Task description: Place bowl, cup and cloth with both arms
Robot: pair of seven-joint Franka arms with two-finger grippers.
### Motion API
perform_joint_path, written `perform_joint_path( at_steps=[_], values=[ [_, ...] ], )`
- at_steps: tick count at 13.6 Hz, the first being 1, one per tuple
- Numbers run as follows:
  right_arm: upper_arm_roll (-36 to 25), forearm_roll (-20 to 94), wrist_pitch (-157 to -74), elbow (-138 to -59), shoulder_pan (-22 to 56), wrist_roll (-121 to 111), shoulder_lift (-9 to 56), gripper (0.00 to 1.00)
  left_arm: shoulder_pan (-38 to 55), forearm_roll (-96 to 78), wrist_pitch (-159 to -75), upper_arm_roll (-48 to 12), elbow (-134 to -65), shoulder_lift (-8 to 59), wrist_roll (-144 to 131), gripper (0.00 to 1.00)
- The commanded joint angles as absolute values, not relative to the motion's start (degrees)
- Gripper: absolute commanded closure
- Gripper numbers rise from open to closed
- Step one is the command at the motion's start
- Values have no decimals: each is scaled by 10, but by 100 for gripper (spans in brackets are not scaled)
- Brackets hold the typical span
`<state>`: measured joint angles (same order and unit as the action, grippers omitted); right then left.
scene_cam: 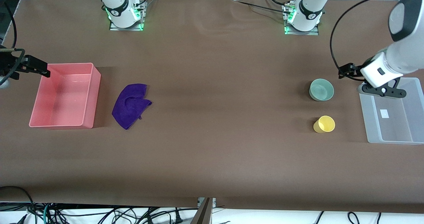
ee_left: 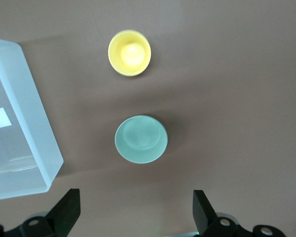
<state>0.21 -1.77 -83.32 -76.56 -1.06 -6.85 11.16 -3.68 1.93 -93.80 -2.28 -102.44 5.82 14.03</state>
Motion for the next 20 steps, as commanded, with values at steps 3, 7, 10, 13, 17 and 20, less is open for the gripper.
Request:
perform_joint_path(
  at_steps=[3, 7, 10, 13, 17, 20],
  values=[
    [4, -26, -822, -796, -10, -74, 102, 0, -66, 28, -1044, -23, -1117, 79, 289, 0],
    [13, -25, -823, -864, -7, -76, 101, 0, -79, 32, -1299, -23, -1294, 79, 345, 0],
    [46, -24, -970, -1000, -7, -50, 102, 0, -104, 32, -1443, -23, -1341, 133, 419, 1],
    [66, -24, -1130, -1126, -7, -22, 103, 0, -117, 32, -1485, -25, -1344, 181, 432, 45],
    [69, -22, -1291, -1236, -5, -15, 119, 0, -117, 31, -1485, -25, -1339, 188, 432, 100],
    [72, -21, -1392, -1266, 2, -15, 157, 0, -116, 31, -1479, -25, -1336, 174, 432, 100]
  ],
)
